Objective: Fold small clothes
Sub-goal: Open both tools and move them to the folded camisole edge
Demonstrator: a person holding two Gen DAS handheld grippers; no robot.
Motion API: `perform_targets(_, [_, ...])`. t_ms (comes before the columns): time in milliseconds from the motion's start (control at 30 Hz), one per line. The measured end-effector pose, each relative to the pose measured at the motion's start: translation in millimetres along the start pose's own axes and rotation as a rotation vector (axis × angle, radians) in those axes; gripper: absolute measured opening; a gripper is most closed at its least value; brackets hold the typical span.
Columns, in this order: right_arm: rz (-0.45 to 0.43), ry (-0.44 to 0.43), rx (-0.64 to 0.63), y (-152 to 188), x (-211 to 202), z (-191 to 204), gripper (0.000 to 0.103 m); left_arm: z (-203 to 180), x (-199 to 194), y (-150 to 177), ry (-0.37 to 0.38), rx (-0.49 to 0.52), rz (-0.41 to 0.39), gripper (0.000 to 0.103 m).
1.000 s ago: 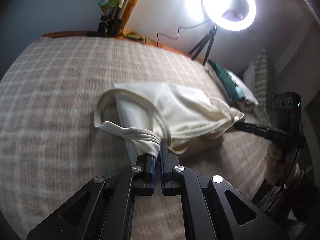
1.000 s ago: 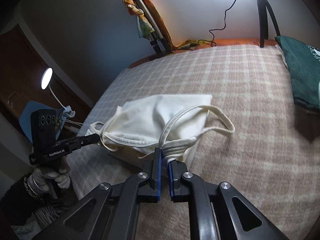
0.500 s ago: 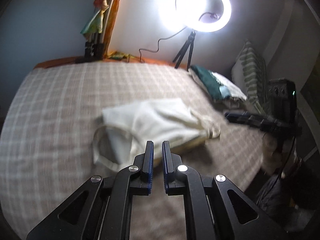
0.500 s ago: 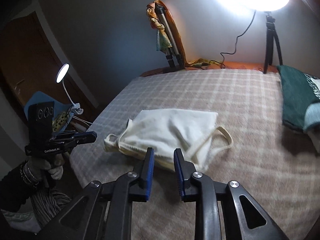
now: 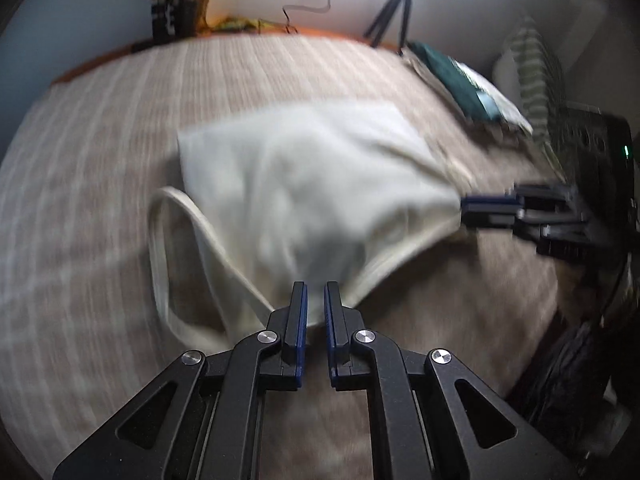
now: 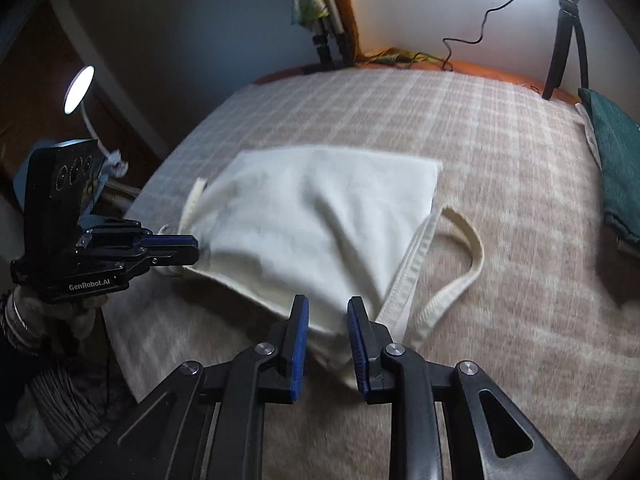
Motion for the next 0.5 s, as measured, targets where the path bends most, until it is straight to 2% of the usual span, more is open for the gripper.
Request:
perform_targets(233, [0.059,0.03,-0.027,22.3,1.0,1.1,0.022,5.7,-18.6,25.7,0.029,-0.038,-0.017,0.007])
perform_targets(300, [0.034,0.017,-0.02,20.4,-8.8,2.1,0.022,8.5,-27.6,26.0,0.041,-0.062,-0.038,0.007])
perform_targets(367, [-0.026,-0.035,-0.023,15.4,-24.2,7.8,0.022,10.3,-42.5,19.1,0.075,-0.088,-0.083,0.007])
perform_targets(433, [-0.103,-0.07,-0.013,8.3,-40.1,9.2,0.041,16.3,-53.2,8.4,0.091,-0.113,-0.128,0.01])
perform_targets(467, [-0.136,-0.08,0.008,4.6,-45.5,6.1,0.045,21.8,-54.2,1.1,0.09,-0.14,-0.142,0.015])
perform_targets(500, [-0.154,-0.088,0.034,1.8,-47.6,1.5,0.046,30.5,-54.9,-6.7,0.097,-0.184,-0.153,0.028])
Point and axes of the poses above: each gripper's, at about its wrist camera, not at the fingertips, and x roughly the way its jaws point, z to its left, y to its underside, the point moved 5 cm from there along x, roughly the way its jaws point, and after that the axes turned 14 degrees about -y, right-handed, at the moved point
